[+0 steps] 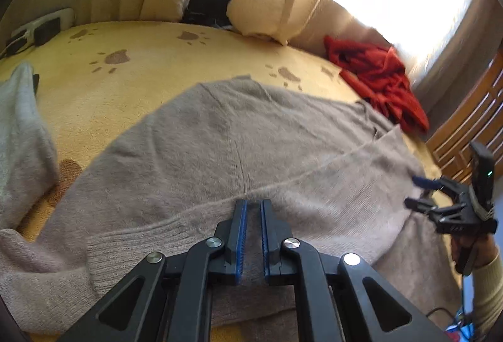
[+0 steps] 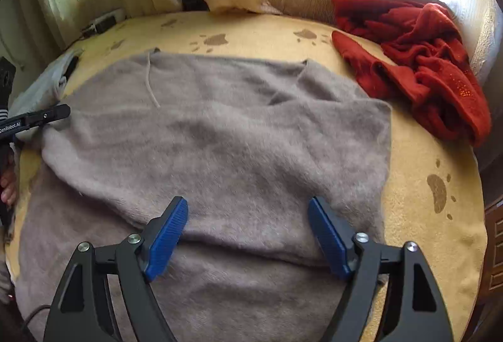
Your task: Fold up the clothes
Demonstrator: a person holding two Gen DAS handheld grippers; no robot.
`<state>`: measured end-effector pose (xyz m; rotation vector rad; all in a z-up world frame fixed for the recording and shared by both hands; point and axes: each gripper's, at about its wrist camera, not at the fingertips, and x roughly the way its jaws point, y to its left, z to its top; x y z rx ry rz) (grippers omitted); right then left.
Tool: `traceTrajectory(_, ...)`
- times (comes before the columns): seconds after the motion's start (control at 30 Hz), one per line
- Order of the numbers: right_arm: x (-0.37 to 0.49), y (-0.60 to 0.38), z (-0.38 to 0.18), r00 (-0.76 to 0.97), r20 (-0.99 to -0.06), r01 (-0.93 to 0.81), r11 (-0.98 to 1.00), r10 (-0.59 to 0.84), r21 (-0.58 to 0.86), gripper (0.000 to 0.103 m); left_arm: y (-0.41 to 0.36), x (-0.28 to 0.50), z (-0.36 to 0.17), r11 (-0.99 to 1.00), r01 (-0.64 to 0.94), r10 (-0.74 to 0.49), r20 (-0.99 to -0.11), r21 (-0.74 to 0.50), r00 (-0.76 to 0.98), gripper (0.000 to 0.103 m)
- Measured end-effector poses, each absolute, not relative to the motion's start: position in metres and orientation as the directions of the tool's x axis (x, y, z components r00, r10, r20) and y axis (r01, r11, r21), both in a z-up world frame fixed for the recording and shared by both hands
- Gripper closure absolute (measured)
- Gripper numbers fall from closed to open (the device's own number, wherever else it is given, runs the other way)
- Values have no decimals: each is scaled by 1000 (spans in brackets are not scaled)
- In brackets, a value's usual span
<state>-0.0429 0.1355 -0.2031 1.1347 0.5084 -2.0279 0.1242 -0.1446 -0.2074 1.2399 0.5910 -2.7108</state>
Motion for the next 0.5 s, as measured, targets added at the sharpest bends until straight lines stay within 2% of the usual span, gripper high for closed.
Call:
traceTrajectory(0.07,-45,150,-205,-331,-843,764,-644,-423,23,21,-142,127,-207,-932,235,53,-747,-275,-663,94)
traceTrajectory(0.3,-53,172,-193,-337,-822,735,-674,-459,76,21,-149,128,-195,-913,288,44,-770,-290,-637,94)
traceTrajectory(0.4,-69,168,-166,-374,-759,724,-679,-533,120,21,-142,122,-182,-914,286,35,-760,-287,-649,94)
traceTrajectory(0.5,-101,157,-157,-313,-713,710,-654,-627,263,21,-132,105,-175,-915,271,52,-755,-298,-654,94)
